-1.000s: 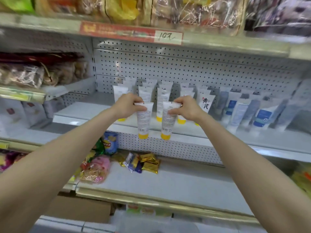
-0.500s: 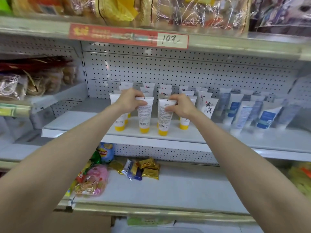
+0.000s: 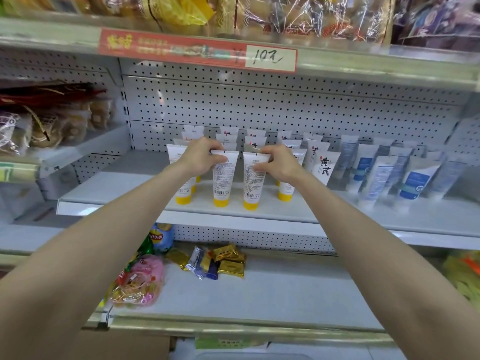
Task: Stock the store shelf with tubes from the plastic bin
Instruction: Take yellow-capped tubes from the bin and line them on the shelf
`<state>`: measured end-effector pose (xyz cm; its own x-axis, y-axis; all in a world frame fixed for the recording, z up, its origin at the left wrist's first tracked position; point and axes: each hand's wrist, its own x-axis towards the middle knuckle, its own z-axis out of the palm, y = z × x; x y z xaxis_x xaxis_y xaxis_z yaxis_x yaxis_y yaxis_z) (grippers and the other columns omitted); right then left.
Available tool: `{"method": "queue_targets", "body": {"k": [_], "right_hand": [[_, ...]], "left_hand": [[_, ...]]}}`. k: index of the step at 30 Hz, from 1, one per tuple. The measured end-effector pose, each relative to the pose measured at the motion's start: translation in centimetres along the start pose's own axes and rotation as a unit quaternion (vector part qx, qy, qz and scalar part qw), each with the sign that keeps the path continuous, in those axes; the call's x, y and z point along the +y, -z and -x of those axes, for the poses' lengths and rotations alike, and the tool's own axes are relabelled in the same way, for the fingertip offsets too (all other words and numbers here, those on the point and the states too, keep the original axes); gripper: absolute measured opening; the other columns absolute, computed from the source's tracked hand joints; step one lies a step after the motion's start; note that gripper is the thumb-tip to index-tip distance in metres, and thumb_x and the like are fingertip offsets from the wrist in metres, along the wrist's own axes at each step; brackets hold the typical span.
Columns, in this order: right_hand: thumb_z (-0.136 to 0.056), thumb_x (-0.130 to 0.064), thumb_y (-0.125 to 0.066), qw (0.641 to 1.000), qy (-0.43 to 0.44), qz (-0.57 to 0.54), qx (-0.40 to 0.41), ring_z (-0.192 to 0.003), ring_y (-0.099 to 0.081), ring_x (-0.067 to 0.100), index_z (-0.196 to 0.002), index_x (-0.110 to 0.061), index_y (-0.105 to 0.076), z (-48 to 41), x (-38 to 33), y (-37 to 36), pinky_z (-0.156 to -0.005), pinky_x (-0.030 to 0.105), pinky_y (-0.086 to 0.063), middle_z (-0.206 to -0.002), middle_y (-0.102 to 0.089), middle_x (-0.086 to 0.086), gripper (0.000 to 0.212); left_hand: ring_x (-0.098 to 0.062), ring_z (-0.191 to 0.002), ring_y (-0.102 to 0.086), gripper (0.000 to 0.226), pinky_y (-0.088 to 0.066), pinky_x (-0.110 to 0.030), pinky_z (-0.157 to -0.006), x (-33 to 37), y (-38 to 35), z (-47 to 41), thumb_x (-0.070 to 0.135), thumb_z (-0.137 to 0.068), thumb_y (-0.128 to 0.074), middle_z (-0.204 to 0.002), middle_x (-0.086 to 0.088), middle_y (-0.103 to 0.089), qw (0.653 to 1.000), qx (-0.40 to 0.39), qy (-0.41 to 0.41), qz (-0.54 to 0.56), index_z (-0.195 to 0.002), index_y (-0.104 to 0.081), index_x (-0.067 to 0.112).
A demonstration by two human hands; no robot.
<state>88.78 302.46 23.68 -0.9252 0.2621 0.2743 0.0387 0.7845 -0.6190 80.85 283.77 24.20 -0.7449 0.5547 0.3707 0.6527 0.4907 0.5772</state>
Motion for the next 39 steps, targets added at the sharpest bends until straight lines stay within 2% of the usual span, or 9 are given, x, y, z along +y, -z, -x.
{"method": "queue_targets", "body": {"k": [4,9,17,20,24,28,32,35,39], "right_hand": [[-0.080,-0.011,-0.071,1.000,0.007,0.010,0.000,-0.088,-0.055,0.015,-0.114,-0.007,-0.063,-0.2,0.2,0.1,-0.077,0.023,-0.040,-0.109,-0.066,0.009,0.035],[-0.080,-0.010,-0.071,1.000,0.005,0.005,0.003,-0.093,-0.054,0.014,-0.122,-0.008,-0.060,-0.3,0.2,0.1,-0.084,0.026,-0.043,-0.119,-0.063,0.009,0.043],[-0.080,-0.002,-0.067,0.999,0.025,0.013,0.018,-0.105,-0.057,0.018,-0.120,-0.007,-0.061,-0.3,-0.4,0.4,-0.083,0.020,-0.039,-0.121,-0.062,0.008,0.040],[-0.080,-0.002,-0.067,0.999,0.035,0.008,0.025,-0.101,-0.055,0.014,-0.118,-0.009,-0.062,-0.3,-0.6,0.7,-0.083,0.020,-0.039,-0.115,-0.063,0.007,0.038],[-0.081,-0.007,-0.068,0.999,0.036,0.010,0.022,-0.095,-0.054,0.014,-0.116,-0.011,-0.062,-0.2,-0.7,1.3,-0.084,0.022,-0.043,-0.110,-0.062,0.006,0.036],[-0.081,-0.009,-0.069,0.998,0.047,0.020,0.022,-0.093,-0.053,0.014,-0.115,-0.009,-0.062,0.4,-1.1,2.4,-0.087,0.025,-0.044,-0.104,-0.060,0.006,0.035],[-0.081,-0.014,-0.070,0.999,0.039,0.025,0.014,-0.090,-0.055,0.016,-0.114,-0.011,-0.063,1.3,-1.1,3.8,-0.082,0.025,-0.044,-0.101,-0.061,0.005,0.034],[-0.079,-0.015,-0.071,0.999,0.035,0.034,0.014,-0.086,-0.054,0.015,-0.111,-0.010,-0.064,2.4,-0.8,4.9,-0.075,0.023,-0.040,-0.095,-0.060,0.003,0.033],[-0.080,-0.016,-0.071,0.998,0.029,0.047,0.011,-0.093,-0.058,0.019,-0.114,-0.009,-0.063,4.7,0.1,6.4,-0.080,0.028,-0.045,-0.100,-0.063,0.008,0.036]], "left_hand": [[-0.023,-0.076,-0.054,0.019,-0.045,-0.031,-0.074,0.0,-0.5,-0.1,0.012,-0.086,-0.064,-0.083,-0.007,-0.058,1.000,0.014,0.000,0.000,-0.102,-0.064,0.001],[-0.023,-0.078,-0.053,0.024,-0.040,-0.026,-0.072,-0.3,-0.6,-0.2,0.010,-0.088,-0.061,-0.088,-0.007,-0.056,1.000,0.019,0.019,-0.006,-0.110,-0.061,0.001],[-0.021,-0.080,-0.053,0.036,-0.037,-0.024,-0.073,-0.1,-0.7,0.1,0.008,-0.089,-0.059,-0.094,-0.009,-0.054,0.999,0.016,0.039,-0.012,-0.125,-0.054,0.007],[-0.021,-0.084,-0.053,0.040,-0.038,-0.026,-0.076,0.0,-0.5,0.3,0.010,-0.088,-0.061,-0.110,-0.009,-0.058,0.999,0.018,0.035,-0.021,-0.127,-0.052,0.009],[-0.026,-0.103,-0.056,0.044,-0.042,-0.033,-0.089,0.4,0.1,0.4,0.016,-0.087,-0.063,-0.128,-0.012,-0.052,0.999,0.027,0.028,-0.030,-0.129,-0.051,0.012],[-0.024,-0.110,-0.054,0.044,-0.043,-0.033,-0.093,1.3,0.6,0.9,0.019,-0.087,-0.064,-0.129,-0.011,-0.053,0.999,0.034,0.009,-0.025,-0.128,-0.052,0.011],[-0.021,-0.094,-0.057,0.045,-0.047,-0.033,-0.085,2.7,1.0,1.6,0.026,-0.087,-0.064,-0.127,-0.010,-0.054,0.999,0.031,-0.004,-0.024,-0.129,-0.051,0.014],[-0.020,-0.092,-0.055,0.046,-0.045,-0.031,-0.080,4.1,0.9,2.4,0.029,-0.085,-0.065,-0.119,-0.008,-0.057,0.999,0.016,-0.022,-0.020,-0.127,-0.052,0.014],[-0.019,-0.094,-0.056,0.044,-0.047,-0.032,-0.087,6.1,-0.1,3.8,0.030,-0.082,-0.069,-0.104,-0.003,-0.058,1.000,-0.017,-0.026,-0.002,-0.122,-0.055,0.016]]}}
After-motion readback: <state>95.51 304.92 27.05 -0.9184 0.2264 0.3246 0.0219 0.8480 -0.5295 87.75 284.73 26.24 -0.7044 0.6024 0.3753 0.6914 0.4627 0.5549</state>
